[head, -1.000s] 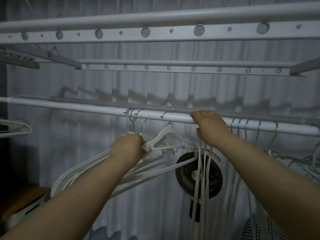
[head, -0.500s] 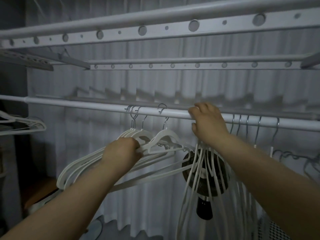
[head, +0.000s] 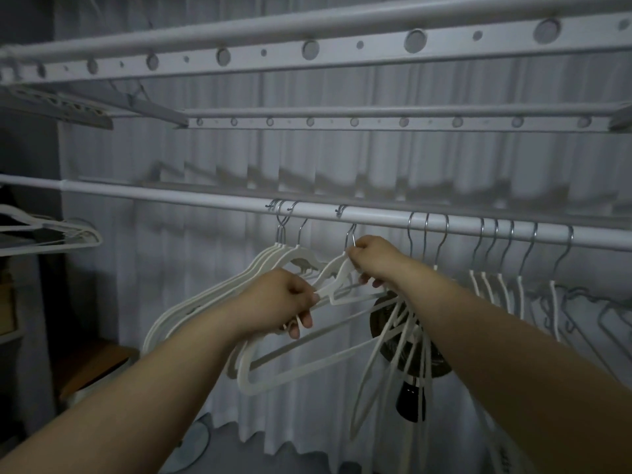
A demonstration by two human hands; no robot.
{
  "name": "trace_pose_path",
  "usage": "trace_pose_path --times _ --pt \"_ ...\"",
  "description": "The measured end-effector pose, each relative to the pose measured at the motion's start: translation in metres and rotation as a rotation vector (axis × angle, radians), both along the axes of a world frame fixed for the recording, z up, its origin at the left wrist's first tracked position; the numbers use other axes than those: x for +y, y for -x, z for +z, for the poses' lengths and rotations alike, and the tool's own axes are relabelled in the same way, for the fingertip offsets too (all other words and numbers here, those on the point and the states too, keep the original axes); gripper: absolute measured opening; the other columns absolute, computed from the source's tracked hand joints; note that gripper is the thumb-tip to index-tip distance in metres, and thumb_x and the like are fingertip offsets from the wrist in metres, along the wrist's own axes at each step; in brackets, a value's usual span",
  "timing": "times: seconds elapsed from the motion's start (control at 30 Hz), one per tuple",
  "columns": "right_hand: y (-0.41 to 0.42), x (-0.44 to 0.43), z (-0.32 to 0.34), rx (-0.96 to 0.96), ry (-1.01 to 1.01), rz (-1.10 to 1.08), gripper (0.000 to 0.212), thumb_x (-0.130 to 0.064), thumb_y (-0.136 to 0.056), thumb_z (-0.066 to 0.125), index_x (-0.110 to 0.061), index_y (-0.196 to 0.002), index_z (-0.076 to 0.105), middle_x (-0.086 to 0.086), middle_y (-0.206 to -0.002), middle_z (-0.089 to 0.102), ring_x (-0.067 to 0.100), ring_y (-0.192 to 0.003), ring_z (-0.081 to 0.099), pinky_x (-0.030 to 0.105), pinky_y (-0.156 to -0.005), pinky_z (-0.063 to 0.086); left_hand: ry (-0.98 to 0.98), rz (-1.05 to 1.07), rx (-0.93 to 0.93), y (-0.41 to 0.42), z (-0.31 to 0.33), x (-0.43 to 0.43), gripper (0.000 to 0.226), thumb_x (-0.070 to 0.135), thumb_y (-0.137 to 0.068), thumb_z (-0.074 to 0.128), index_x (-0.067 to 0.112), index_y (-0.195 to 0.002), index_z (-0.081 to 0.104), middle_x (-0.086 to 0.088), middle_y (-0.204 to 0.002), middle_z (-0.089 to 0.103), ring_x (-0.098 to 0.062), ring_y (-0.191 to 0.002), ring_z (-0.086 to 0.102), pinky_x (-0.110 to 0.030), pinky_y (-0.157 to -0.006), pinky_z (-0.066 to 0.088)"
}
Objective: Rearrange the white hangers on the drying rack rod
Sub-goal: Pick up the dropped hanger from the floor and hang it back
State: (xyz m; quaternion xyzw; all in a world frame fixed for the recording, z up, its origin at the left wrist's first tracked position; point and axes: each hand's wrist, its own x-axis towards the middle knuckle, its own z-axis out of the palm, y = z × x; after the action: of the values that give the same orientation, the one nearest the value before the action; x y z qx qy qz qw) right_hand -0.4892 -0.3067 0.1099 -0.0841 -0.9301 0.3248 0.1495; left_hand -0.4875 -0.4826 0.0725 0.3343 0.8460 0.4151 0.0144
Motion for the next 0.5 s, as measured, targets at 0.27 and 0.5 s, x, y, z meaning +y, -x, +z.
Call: trace_pose_path --times 0.27,0.5 --pt "0.013 0.000 0.000 0.079 0.034 -0.094 0.024 -0.001 -0.093 0.034 -0.003 -0.077 0.053 0.007 -0.061 0.047 0.018 -0.051 0.044 0.026 -0.050 0.038 -0.141 0.225 0.178 0.037 -0.004 -0.012 0.028 0.029 -0.093 0.047 0.014 -0.096 0.070 -0.001 -0.086 0.066 -0.011 -0.081 0.055 -0.017 -0.059 0.031" --pt "0.010 0.007 -0.001 0.078 0.051 -0.110 0.020 -0.005 -0.094 0.034 -0.005 -0.084 0.052 0.007 -0.069 0.049 0.021 -0.060 0.048 0.035 -0.068 0.044 0.014 0.084 0.087 0.049 -0.013 0.009 0.029 0.032 -0.087 0.056 0.014 -0.109 0.062 0.000 -0.102 0.063 -0.013 -0.088 0.057 -0.010 -0.071 0.039"
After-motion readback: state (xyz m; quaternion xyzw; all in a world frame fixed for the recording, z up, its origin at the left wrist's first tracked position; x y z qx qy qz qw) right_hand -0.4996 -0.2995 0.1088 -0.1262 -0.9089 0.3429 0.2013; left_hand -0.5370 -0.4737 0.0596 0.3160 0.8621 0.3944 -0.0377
